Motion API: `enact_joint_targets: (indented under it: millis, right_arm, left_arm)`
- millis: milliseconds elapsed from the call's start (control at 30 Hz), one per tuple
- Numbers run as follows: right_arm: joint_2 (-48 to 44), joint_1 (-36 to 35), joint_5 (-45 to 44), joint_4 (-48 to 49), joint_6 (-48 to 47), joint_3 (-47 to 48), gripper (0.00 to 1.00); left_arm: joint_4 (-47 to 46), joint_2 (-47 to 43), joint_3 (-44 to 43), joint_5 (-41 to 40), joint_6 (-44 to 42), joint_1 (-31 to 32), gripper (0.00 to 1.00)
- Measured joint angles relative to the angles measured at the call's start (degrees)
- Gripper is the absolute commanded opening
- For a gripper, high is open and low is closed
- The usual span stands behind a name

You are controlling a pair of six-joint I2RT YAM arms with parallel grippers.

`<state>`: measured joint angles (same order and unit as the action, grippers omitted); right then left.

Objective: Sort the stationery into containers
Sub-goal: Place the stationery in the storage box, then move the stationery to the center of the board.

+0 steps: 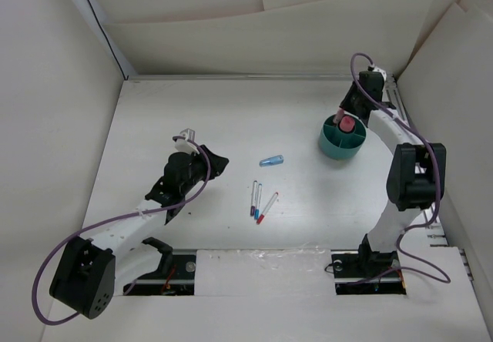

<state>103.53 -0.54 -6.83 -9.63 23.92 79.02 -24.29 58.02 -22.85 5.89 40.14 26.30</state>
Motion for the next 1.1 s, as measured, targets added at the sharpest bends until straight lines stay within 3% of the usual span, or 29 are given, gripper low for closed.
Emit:
enact_joint_targets:
  millis: [200,600,1100]
  right_arm:
    - [-0.46,-0.63,-0.24,0.28,-0.2,-0.87,0.23]
    - [-1.18,-0.68,-0.28,0.24,-0.66,-1.31,0.39]
    - [-5.88,-0.96,-0.28,-0.61,-1.07,-1.68,0.38]
  left_arm:
    - [0.0,0.0,0.0,-0.02,0.0,0.0,0.28]
    - [-0.35,0.0,0.0,0.07,0.0,0.0,0.28]
    - [-0.35,0.0,0.0,0.07,0.0,0.0,0.28]
